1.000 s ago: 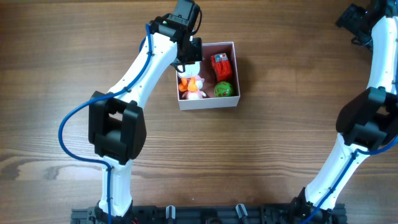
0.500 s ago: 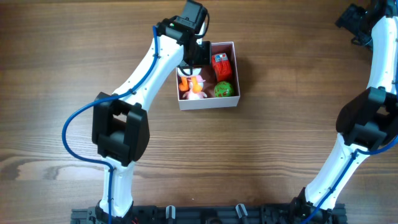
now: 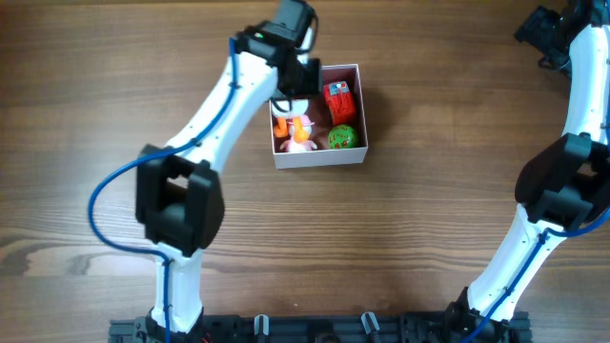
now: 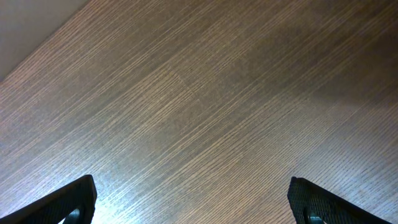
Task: Pack container
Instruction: 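Press the duck plush down into the box and open the left gripper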
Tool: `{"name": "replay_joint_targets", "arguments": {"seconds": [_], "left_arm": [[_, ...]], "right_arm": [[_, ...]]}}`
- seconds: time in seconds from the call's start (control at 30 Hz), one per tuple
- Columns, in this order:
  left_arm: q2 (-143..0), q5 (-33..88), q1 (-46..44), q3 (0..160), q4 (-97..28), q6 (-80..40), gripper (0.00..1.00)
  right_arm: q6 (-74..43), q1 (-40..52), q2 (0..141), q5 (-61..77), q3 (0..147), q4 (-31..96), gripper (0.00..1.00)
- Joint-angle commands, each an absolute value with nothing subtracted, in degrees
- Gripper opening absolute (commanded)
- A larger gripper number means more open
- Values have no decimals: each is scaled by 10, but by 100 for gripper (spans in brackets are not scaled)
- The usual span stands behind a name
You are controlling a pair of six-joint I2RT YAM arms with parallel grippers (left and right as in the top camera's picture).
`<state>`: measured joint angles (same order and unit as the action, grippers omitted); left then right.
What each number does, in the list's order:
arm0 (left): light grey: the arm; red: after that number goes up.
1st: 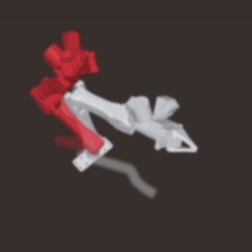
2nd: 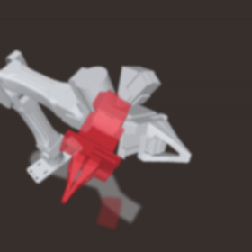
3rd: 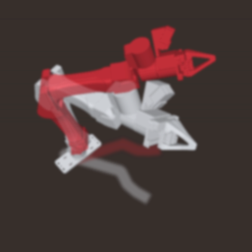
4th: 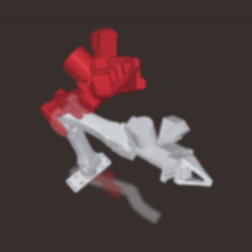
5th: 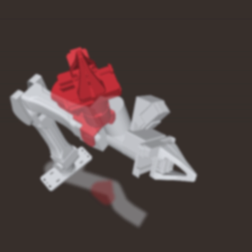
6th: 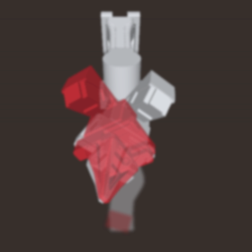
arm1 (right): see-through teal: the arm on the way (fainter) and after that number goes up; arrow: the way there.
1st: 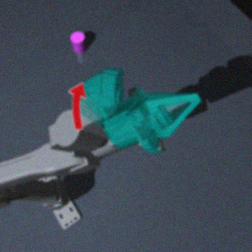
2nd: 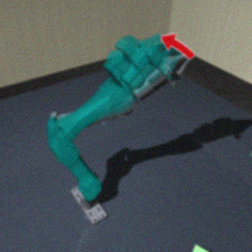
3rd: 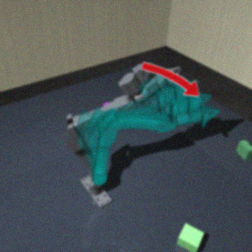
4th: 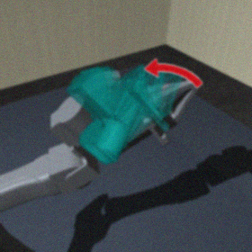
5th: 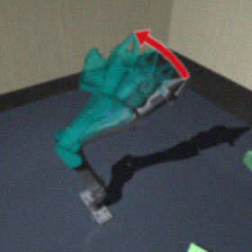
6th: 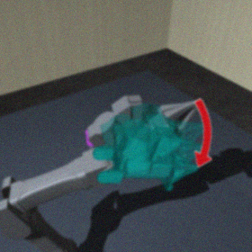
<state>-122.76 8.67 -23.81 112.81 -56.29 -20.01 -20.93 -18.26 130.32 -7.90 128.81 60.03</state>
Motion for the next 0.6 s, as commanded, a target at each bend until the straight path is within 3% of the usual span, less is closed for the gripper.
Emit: {"name": "replay_joint_targets", "arguments": {"seconds": [0.0, 0.57], "left_arm": [[-1190, 40, -210, 1151, -564, -199, 4], [-1260, -29, -212, 1151, -584, -197, 4]], "right_arm": [[-211, -182, 1308, -76, 1289, 599, 100], [-211, -182, 1308, -76, 1289, 599, 100]]}}
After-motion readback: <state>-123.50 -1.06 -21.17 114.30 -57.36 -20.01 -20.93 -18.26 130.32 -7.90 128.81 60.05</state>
